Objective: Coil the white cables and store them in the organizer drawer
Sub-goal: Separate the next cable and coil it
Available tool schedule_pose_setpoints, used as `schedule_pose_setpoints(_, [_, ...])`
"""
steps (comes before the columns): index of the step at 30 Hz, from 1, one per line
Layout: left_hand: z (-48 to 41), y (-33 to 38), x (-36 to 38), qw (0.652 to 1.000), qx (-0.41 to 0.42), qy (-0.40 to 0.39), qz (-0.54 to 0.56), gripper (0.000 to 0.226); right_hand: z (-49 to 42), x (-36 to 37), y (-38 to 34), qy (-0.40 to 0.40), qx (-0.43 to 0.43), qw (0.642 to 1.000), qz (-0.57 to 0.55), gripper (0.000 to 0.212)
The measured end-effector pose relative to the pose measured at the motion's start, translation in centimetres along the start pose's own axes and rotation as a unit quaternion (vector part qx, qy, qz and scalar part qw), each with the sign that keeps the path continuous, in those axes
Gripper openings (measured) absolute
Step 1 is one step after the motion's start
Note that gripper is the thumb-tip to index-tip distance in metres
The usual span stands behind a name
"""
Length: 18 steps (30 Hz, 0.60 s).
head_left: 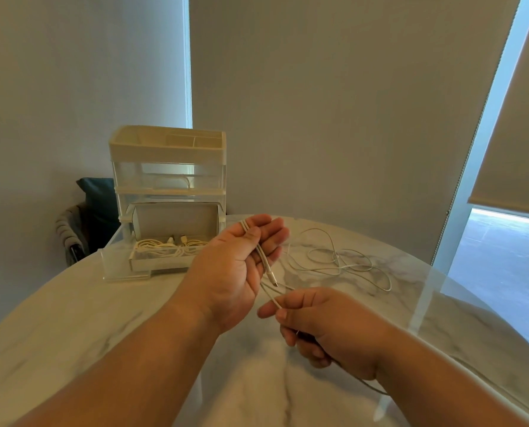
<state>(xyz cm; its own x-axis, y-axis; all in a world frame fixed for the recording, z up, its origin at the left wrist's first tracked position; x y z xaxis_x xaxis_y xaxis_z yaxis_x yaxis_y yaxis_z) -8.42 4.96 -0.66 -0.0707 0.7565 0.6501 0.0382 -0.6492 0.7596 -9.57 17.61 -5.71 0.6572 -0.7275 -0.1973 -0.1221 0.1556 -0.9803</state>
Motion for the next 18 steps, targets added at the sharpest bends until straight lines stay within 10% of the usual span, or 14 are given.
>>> schedule_pose_setpoints(14, [-0.3, 0.0, -0.4, 1.000, -0.004, 0.026, 0.012, 0.029, 0.8, -1.3, -1.9, 0.036, -0.045, 0.977, 0.206, 0.021])
schedule_pose_setpoints(18, [0.5, 0.6, -0.4, 0.948, 0.140, 0.049, -0.283, 0.028, 1.0, -0.7, -2.4, 0.006, -0.061, 0.952, 0.299, 0.022])
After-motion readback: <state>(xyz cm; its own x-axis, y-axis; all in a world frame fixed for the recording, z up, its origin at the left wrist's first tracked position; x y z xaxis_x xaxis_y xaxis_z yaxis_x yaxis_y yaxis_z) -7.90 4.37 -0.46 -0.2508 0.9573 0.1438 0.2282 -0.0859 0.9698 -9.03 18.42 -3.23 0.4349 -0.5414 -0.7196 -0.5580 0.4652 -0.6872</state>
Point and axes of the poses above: each hand's wrist, its own z-axis away from the middle knuckle, its own x-axis out of the palm, y = z × x, the point moved 6 cm from there along -z, towards the middle knuckle, and after that the axes turned 9 degrees about -x, right-handed, at the moved point
